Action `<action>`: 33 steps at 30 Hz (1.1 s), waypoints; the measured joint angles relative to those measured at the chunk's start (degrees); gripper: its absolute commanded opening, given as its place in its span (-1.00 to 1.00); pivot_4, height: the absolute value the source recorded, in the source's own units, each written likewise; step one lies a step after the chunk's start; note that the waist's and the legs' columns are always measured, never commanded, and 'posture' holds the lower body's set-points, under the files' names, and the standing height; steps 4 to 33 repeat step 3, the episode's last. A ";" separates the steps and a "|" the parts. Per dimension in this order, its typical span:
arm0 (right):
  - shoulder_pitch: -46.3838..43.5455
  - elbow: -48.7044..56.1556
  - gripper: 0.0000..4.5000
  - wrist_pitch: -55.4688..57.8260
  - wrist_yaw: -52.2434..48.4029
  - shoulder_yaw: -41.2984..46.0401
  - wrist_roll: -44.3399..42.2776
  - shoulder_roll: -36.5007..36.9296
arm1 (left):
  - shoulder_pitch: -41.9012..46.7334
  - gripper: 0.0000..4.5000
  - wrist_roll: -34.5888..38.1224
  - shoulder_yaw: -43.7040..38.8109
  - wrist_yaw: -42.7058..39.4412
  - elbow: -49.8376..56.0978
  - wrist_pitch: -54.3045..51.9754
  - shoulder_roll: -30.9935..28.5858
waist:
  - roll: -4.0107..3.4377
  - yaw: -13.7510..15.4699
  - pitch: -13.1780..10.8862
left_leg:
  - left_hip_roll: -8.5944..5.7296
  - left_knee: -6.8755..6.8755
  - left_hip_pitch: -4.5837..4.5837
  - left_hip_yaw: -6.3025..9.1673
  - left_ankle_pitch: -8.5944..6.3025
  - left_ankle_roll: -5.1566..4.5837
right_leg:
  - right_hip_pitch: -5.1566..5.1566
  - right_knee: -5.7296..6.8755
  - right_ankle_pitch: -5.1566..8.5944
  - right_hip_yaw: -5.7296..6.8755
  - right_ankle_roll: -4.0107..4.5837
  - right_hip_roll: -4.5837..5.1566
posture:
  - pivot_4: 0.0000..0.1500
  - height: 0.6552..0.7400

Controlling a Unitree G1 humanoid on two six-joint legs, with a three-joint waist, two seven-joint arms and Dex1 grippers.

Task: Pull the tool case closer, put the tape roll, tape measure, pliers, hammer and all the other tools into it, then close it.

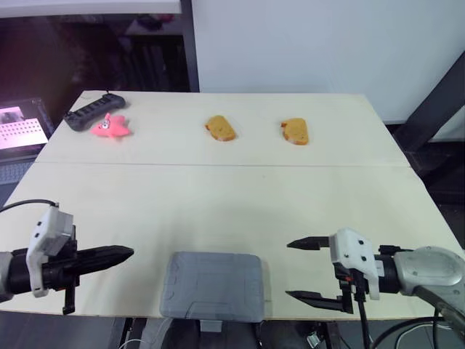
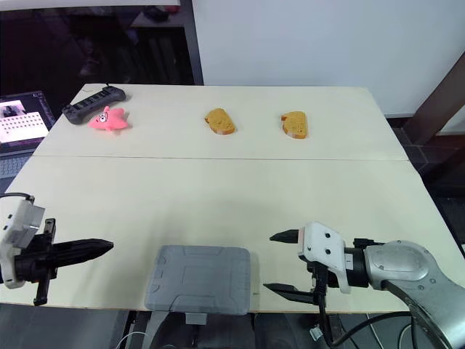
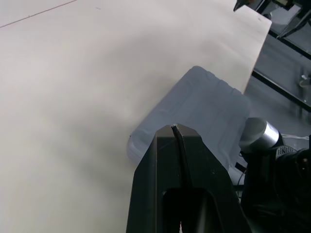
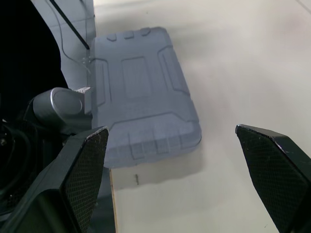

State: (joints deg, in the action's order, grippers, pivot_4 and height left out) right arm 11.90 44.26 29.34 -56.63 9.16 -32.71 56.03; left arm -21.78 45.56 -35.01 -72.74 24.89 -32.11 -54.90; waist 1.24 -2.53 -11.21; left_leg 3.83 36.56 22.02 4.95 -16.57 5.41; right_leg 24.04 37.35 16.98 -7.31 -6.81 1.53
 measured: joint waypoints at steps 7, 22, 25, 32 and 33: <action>0.30 -0.80 0.97 -0.17 0.02 -0.43 0.29 -0.95 | 0.01 -1.00 -0.01 -0.29 -0.48 0.00 0.06 0.01 | 0.00 0.01 0.00 | 0.00 0.03 -0.03 0.00 0.00 0.00 | -0.04 0.02 0.00 0.00 0.02 0.00 | 1.00 1.00; 0.30 -0.80 0.97 -0.17 0.02 -0.43 0.29 -0.95 | 0.01 -1.00 -0.01 -0.29 -0.48 0.00 0.06 0.01 | 0.00 0.01 0.00 | 0.00 0.03 -0.03 0.00 0.00 0.00 | -0.04 0.02 0.00 0.00 0.02 0.00 | 1.00 1.00; 0.30 -0.80 0.97 -0.17 0.02 -0.43 0.29 -0.95 | 0.01 -1.00 -0.01 -0.29 -0.48 0.00 0.06 0.01 | 0.00 0.01 0.00 | 0.00 0.03 -0.03 0.00 0.00 0.00 | -0.04 0.02 0.00 0.00 0.02 0.00 | 1.00 1.00; 0.30 -0.80 0.97 -0.17 0.02 -0.43 0.29 -0.95 | 0.01 -1.00 -0.01 -0.29 -0.48 0.00 0.06 0.01 | 0.00 0.01 0.00 | 0.00 0.03 -0.03 0.00 0.00 0.00 | -0.04 0.02 0.00 0.00 0.02 0.00 | 1.00 1.00; 0.30 -0.80 0.97 -0.17 0.02 -0.43 0.29 -0.95 | 0.01 -1.00 -0.01 -0.29 -0.48 0.00 0.06 0.01 | 0.00 0.01 0.00 | 0.00 0.03 -0.03 0.00 0.00 0.00 | -0.04 0.02 0.00 0.00 0.02 0.00 | 1.00 1.00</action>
